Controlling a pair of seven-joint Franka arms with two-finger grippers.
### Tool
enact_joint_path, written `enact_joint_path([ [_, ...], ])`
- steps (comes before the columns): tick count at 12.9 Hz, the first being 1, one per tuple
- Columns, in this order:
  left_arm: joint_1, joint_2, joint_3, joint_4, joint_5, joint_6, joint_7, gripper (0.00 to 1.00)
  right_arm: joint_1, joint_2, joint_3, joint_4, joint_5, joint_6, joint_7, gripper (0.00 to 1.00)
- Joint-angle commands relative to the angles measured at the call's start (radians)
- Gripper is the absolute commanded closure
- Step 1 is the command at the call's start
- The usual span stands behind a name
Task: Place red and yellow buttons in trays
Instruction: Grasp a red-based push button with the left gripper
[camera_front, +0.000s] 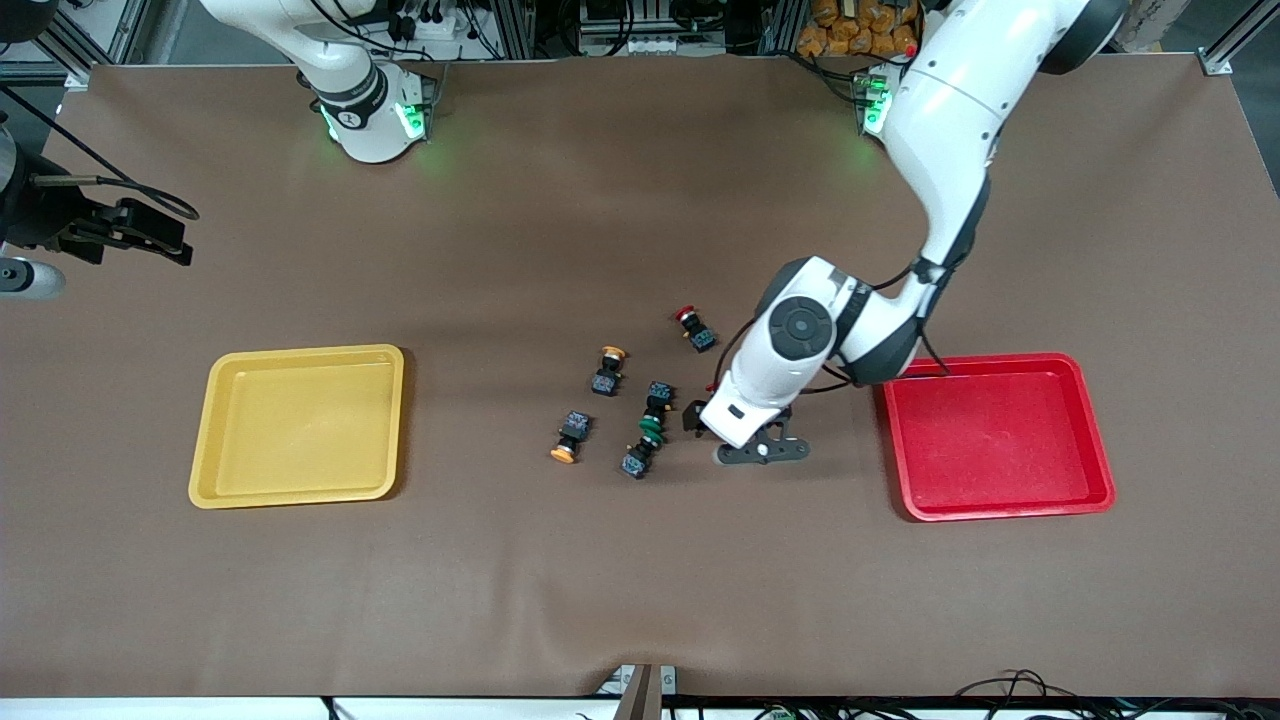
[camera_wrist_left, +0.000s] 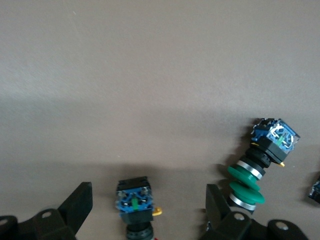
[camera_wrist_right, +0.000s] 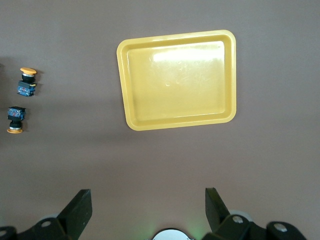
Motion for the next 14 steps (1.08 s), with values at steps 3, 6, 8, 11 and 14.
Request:
enact_joint_path([
  [3, -0.013, 0.028, 0.021, 0.005, 0.04, 0.018, -0.038, 0.0, -0.011, -0.002, 0.007, 0.003, -0.009, -0.009, -0.013, 0.0],
  [6, -0.019, 0.043, 0.021, -0.005, 0.043, 0.018, -0.049, 0.0, -0.011, -0.002, 0.007, 0.005, -0.003, -0.006, -0.011, 0.0],
  [8, -0.02, 0.051, 0.021, -0.005, 0.043, 0.018, -0.049, 0.0, -0.011, -0.002, 0.006, 0.005, -0.001, -0.003, -0.01, 0.0],
  [11, -0.023, 0.059, 0.02, -0.008, 0.045, 0.018, -0.066, 0.0, -0.011, -0.002, 0.006, 0.005, -0.001, -0.004, -0.01, 0.0],
  [14, -0.039, 0.069, 0.021, -0.01, 0.043, 0.018, -0.084, 0.05, -0.01, -0.002, 0.006, 0.005, -0.001, -0.006, -0.011, 0.0],
])
